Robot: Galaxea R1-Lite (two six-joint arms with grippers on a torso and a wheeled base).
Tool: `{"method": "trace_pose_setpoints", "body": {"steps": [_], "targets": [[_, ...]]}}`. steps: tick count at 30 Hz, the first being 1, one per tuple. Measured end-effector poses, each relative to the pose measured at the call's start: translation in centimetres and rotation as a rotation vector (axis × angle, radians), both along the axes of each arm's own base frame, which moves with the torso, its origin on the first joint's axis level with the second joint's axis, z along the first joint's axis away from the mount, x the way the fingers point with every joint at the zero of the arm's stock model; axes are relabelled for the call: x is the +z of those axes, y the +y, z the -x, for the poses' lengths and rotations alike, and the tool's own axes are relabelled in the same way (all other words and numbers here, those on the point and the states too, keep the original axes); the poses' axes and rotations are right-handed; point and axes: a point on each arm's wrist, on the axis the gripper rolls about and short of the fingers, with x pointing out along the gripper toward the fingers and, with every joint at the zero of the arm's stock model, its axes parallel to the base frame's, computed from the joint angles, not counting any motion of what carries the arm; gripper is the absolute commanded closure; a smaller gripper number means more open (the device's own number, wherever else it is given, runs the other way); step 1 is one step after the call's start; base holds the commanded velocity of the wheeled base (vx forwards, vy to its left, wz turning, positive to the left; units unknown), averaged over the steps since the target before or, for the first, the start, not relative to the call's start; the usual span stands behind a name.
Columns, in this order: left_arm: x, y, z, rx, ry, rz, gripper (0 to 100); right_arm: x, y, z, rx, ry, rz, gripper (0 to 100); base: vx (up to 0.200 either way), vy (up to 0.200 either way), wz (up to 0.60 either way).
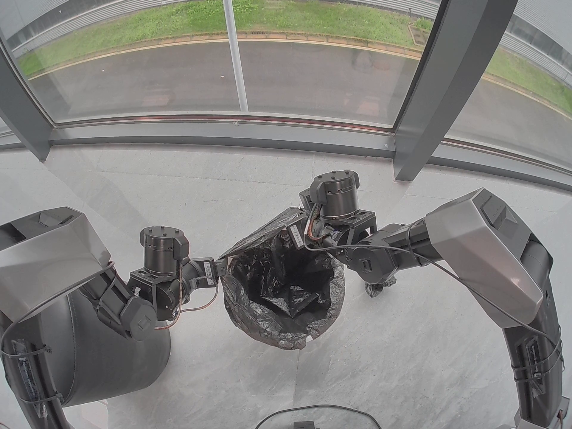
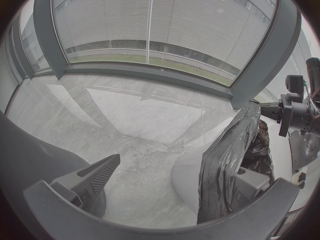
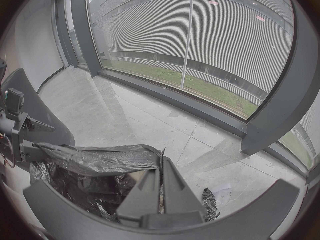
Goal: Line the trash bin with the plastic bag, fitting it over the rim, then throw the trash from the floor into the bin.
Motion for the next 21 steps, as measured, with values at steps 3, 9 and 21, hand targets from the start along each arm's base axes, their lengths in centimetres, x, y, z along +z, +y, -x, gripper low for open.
{"method": "trace_pose_setpoints", "body": {"steps": [3, 9, 21], "targets": [[-0.2, 0.3, 0.0, 0.008, 0.004, -0.002, 0, -0.1, -0.1, -0.1, 0.003, 0.0, 0.0, 100, 0.0, 0.0, 0.0], [-0.7, 0.4, -0.1, 0.009, 0.017, -0.005, 0, -0.1, -0.3, -0.3, -0.002, 0.001, 0.001, 100, 0.0, 0.0, 0.0], [-1.2, 0.4, 0.0, 0.003, 0.033, 0.005, 0, -0.9, -0.5, -1.0, -0.011, 0.006, 0.006, 100, 0.0, 0.0, 0.0]]}}
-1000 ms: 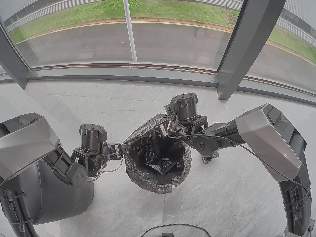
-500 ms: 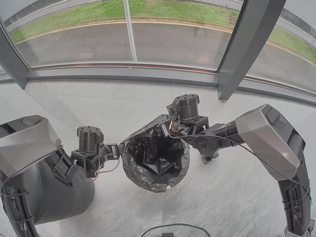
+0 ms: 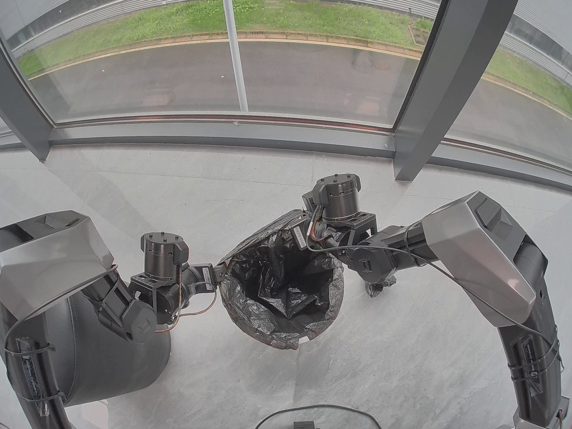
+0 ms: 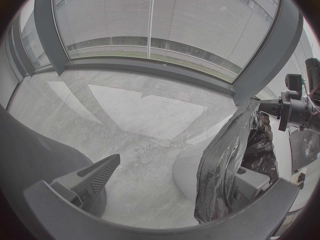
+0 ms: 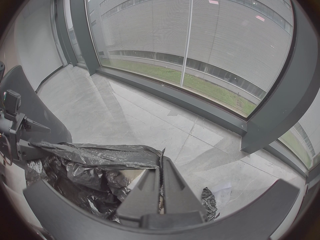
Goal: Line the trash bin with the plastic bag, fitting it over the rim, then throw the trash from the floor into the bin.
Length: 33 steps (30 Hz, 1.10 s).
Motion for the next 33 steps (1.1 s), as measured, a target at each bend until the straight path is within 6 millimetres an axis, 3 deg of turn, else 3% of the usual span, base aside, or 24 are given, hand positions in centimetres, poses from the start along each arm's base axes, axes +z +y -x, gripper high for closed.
{"method": "trace_pose_setpoints", "body": {"steps": [19, 20, 33], "targets": [[-0.1, -0.28, -0.36, -0.036, 0.01, 0.073, 0, -0.13, 0.36, -0.78, -0.002, -0.02, -0.015, 100, 0.0, 0.0, 0.0], [-0.11, -0.27, -0.34, -0.036, 0.011, 0.072, 0, -0.13, 0.36, -0.78, -0.003, -0.02, -0.015, 0, 0.0, 0.0, 0.0], [-0.12, -0.27, -0.32, -0.036, 0.012, 0.072, 0, 0.74, 0.32, -0.54, -0.003, -0.03, -0.032, 0, 0.0, 0.0, 0.0]]}}
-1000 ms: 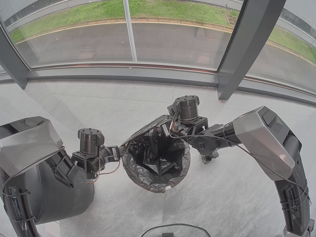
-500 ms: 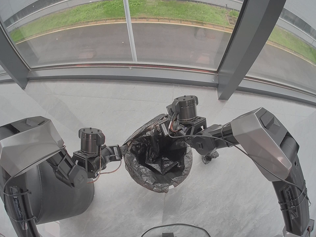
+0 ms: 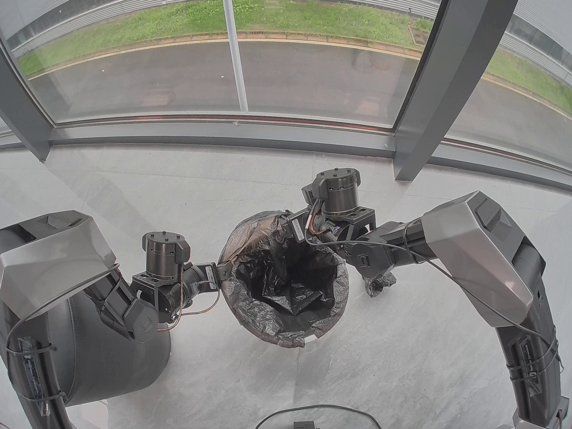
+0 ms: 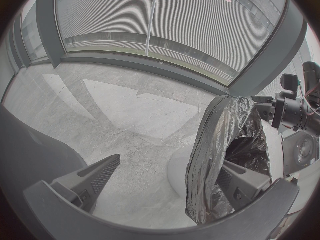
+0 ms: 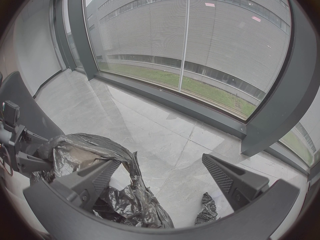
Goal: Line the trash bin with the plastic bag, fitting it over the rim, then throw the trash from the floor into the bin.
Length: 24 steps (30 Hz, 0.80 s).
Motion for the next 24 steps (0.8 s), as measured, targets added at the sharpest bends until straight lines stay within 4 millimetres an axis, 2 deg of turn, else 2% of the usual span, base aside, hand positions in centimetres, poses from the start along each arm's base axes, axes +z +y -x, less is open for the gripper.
{"method": "trace_pose_setpoints", "body": {"steps": [7, 14, 24], "targets": [[0.1, 0.0, 0.1, 0.007, -0.006, 0.019, 0, 0.8, 0.0, 0.7, 0.009, -0.001, 0.001, 0, 0.0, 0.0, 0.0], [-0.1, 0.6, 0.0, 0.033, -0.003, 0.041, 0, 0.3, -1.6, -0.4, -0.033, 0.011, -0.009, 0, 0.0, 0.0, 0.0], [-0.4, 1.4, -0.5, 0.075, 0.008, 0.082, 0, -0.8, -2.6, -1.2, -0.064, 0.012, -0.03, 0, 0.0, 0.0, 0.0]]}}
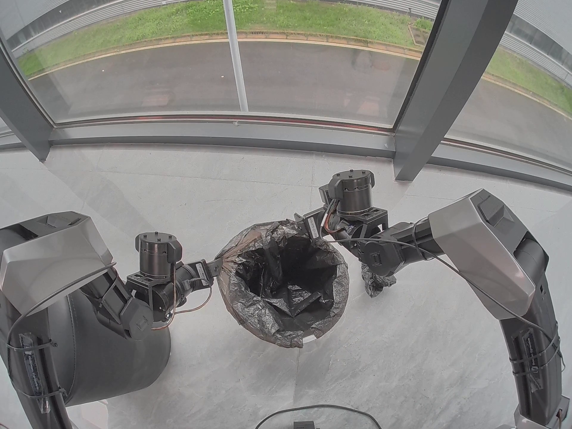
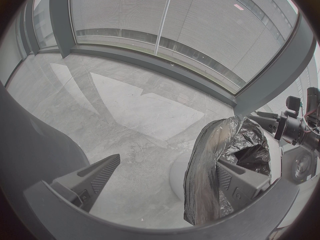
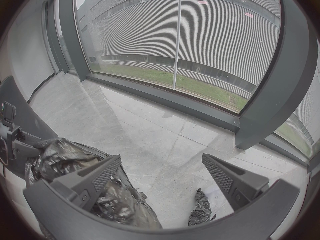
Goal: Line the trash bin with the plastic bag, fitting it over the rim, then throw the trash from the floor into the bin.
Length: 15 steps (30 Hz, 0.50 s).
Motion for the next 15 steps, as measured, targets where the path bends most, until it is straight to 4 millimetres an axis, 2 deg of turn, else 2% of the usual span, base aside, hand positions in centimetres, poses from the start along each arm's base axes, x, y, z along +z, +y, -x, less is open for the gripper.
{"method": "trace_pose_setpoints", "body": {"steps": [7, 15], "targets": [[-0.2, -0.3, 0.3, 0.014, 0.017, 0.047, 0, -0.3, -0.2, -0.2, -0.007, -0.002, -0.004, 0, 0.0, 0.0, 0.0], [0.0, -1.2, 2.0, 0.017, 0.061, 0.15, 0, 0.6, -0.5, 0.2, -0.013, -0.032, -0.02, 0, 0.0, 0.0, 0.0]]}}
